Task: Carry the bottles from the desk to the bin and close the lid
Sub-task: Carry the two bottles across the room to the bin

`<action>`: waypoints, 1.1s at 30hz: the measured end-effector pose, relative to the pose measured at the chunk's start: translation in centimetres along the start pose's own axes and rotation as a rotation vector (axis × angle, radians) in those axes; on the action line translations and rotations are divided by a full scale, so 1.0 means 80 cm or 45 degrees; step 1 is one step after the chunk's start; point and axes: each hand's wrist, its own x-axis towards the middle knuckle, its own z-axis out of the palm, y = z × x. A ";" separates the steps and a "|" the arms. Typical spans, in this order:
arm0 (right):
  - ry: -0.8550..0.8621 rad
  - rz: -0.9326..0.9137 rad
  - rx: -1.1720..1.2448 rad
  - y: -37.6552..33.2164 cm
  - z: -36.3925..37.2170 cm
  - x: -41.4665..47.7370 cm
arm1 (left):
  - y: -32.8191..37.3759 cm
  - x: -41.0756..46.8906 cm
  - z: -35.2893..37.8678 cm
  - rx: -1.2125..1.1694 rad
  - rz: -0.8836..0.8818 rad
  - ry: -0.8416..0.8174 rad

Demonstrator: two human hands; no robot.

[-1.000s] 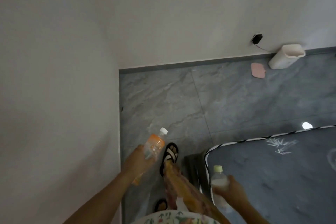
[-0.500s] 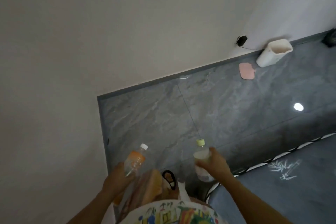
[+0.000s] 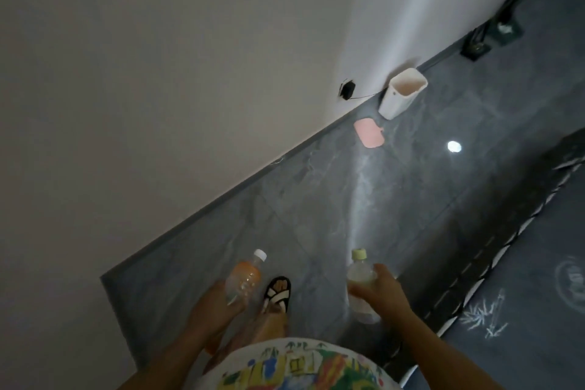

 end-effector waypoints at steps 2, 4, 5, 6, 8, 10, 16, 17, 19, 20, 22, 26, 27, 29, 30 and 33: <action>0.060 0.072 0.031 -0.003 -0.020 0.017 | 0.056 0.040 -0.019 0.040 0.107 -0.076; 0.133 0.148 0.051 0.003 -0.040 0.028 | 0.113 0.078 -0.032 0.156 0.223 -0.153; 0.188 0.199 0.081 0.008 -0.050 0.032 | 0.143 0.094 -0.035 0.204 0.291 -0.183; 0.245 0.251 0.117 0.014 -0.059 0.035 | 0.171 0.109 -0.036 0.238 0.360 -0.214; 0.313 0.345 0.152 0.027 -0.075 0.038 | 0.224 0.137 -0.032 0.279 0.478 -0.277; 0.327 0.427 0.175 0.041 -0.089 0.043 | 0.274 0.166 -0.023 0.328 0.553 -0.336; 0.302 0.605 0.282 0.077 -0.139 0.083 | 0.402 0.230 0.022 0.457 0.643 -0.371; 0.295 0.611 0.290 0.081 -0.152 0.096 | 0.421 0.238 0.030 0.473 0.651 -0.361; 0.292 0.610 0.302 0.085 -0.184 0.123 | 0.455 0.255 0.045 0.509 0.651 -0.350; 0.297 0.611 0.306 0.084 -0.202 0.138 | 0.471 0.262 0.050 0.528 0.643 -0.351; 0.314 0.601 0.315 0.079 -0.238 0.167 | 0.501 0.274 0.060 0.544 0.617 -0.357; 0.292 0.519 0.328 0.061 -0.309 0.234 | 0.555 0.306 0.078 0.583 0.572 -0.357; 0.293 0.497 0.339 0.055 -0.326 0.250 | 0.568 0.314 0.081 0.585 0.559 -0.364; 0.306 0.463 0.355 0.041 -0.358 0.282 | 0.594 0.329 0.085 0.567 0.523 -0.388; 0.315 0.445 0.357 0.033 -0.373 0.298 | 0.608 0.335 0.085 0.547 0.505 -0.404; 0.326 0.397 0.352 0.010 -0.420 0.345 | 0.650 0.361 0.089 0.523 0.478 -0.463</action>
